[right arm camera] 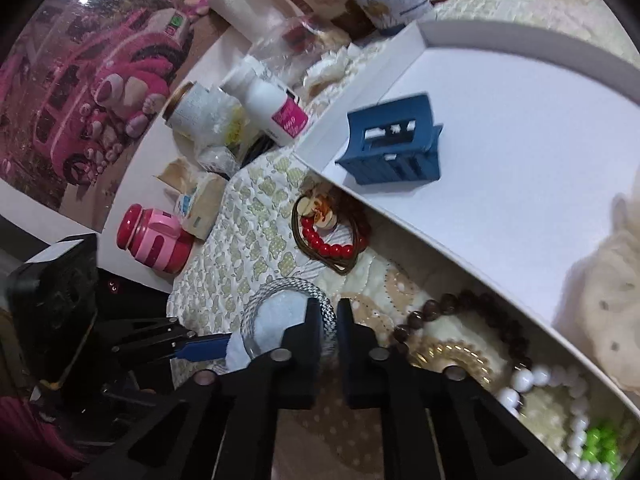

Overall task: Organize jewelry
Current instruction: 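Grasp the blue fuzzy hair tie with the left tool while the right tool grasps the silver bangle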

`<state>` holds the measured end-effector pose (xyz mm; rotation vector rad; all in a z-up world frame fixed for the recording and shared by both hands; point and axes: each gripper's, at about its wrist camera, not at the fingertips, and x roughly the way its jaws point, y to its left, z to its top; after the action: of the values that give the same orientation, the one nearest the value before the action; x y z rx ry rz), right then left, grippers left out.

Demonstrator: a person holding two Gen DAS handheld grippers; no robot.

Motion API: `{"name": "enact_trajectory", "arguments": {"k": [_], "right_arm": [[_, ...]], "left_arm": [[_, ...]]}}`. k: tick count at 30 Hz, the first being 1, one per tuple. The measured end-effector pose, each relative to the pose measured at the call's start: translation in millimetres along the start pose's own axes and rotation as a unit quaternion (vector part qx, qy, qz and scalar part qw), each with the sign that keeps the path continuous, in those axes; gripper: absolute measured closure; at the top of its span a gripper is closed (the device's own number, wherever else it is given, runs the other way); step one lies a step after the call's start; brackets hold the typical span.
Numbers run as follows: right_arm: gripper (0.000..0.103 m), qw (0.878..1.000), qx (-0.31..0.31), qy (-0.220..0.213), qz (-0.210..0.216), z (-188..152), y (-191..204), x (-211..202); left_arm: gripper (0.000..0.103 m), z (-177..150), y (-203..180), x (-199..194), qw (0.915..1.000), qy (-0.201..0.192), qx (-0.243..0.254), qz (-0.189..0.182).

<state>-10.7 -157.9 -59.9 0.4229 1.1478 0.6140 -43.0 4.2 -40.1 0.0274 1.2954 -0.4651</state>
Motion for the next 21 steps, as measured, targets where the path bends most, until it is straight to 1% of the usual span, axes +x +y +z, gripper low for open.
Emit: {"name": "enact_trajectory", "arguments": {"k": [6,9,15,21], "right_arm": [[0.097,0.999,0.008,-0.044,-0.005,-2.5,-1.5,-40.8],[0.097,0.997,0.012,-0.070,-0.016,-3.0,-2.8,-65.4],[0.097,0.993,0.025,-0.111,-0.044,-2.1,-13.9,-105.7],[0.097,0.987,0.030,-0.143,-0.068,-3.4,-19.9,-140.9]], "left_arm": [[0.070,4.3,-12.1,-6.4,0.9998,-0.016,-0.001,0.011],[0.070,7.7,-15.5,-14.3,0.9995,-0.025,0.000,0.020],[0.070,23.5,-27.9,-33.3,0.9977,-0.055,0.011,0.039],[0.070,44.5,-45.4,-48.3,0.9932,-0.095,0.027,0.062]]}}
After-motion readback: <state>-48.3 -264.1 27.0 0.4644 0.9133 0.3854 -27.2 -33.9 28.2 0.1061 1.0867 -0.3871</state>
